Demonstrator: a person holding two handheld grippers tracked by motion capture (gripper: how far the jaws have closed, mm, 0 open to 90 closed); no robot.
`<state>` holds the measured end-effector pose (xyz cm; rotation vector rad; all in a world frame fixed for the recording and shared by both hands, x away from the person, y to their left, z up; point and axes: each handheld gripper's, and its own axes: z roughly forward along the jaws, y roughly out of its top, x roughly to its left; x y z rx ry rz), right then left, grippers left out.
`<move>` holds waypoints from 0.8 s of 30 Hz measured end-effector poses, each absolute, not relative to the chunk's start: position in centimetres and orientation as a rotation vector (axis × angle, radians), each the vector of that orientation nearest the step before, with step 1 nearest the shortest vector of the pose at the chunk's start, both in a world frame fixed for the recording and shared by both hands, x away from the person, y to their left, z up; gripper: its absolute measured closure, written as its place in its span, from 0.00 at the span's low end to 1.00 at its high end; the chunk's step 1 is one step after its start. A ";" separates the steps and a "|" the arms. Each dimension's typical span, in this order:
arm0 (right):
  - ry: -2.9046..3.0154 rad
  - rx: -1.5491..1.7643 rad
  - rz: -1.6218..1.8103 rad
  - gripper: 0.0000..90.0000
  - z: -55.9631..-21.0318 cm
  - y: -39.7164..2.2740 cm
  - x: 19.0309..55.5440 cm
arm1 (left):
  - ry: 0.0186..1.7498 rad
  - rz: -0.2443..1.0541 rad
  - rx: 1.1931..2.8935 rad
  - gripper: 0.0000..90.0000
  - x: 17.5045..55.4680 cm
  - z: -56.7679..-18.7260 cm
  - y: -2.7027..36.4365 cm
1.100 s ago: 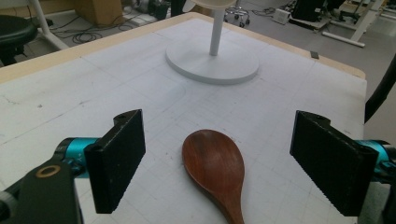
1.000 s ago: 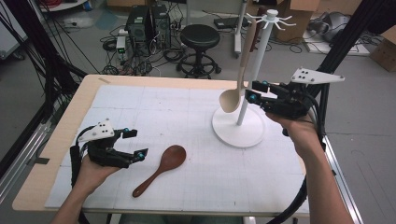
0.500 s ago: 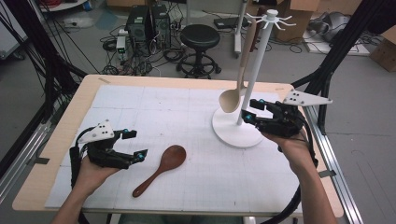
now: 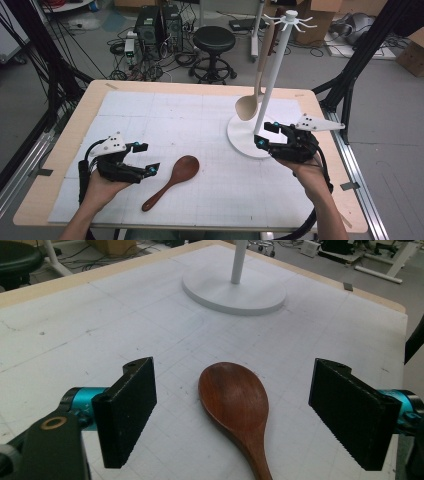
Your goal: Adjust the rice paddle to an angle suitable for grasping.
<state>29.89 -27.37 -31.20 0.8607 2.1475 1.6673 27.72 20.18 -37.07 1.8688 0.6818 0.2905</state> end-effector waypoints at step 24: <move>2.165 0.904 1.634 0.36 -35.9 -27.6 27.6 | 0.704 0.266 1.931 0.28 27.5 -39.3 18.9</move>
